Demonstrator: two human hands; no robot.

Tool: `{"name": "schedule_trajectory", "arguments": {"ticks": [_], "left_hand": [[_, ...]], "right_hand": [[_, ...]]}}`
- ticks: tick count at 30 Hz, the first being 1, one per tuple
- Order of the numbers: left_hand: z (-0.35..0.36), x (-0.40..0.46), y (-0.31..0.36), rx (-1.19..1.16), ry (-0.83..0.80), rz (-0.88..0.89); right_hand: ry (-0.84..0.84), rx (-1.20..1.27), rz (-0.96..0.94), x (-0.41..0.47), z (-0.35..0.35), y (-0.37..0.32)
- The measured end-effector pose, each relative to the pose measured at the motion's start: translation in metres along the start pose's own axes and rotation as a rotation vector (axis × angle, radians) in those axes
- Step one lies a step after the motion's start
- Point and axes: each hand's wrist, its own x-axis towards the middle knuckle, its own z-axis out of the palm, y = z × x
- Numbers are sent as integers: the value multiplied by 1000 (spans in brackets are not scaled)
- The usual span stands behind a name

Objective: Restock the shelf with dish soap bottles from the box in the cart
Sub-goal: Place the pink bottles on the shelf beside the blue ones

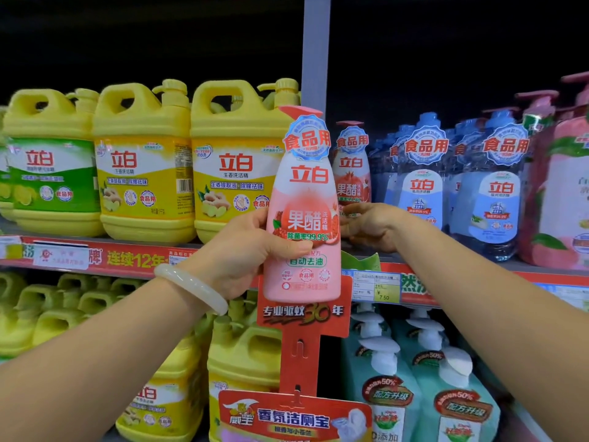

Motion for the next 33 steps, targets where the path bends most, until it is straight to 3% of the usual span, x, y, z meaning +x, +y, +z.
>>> {"name": "schedule_trajectory", "arguments": {"ticks": [5,12,16,21,24,27,33], "left_hand": [[1,-1,1,-2,11,-2],[11,-2,9,-26,13,22],[32,4,20,12,-6,70],[70,30,35,35,27,141],[87,49,36,24,100,159],[95,63,32,17,151,166],[95,79,10,119,222,154]], "right_hand": [[-12,-21,-15,-1,0,0],[58,-335,-193,-16,-11,0],[113,-305,-300,-37,-25,-1],[130,-32,-410,-71,-41,-13],[53,-149,-513,-83,-50,-9],[-19,-243,-502,-80,-60,-3],[94,-324,-479,-64,-47,15]]}}
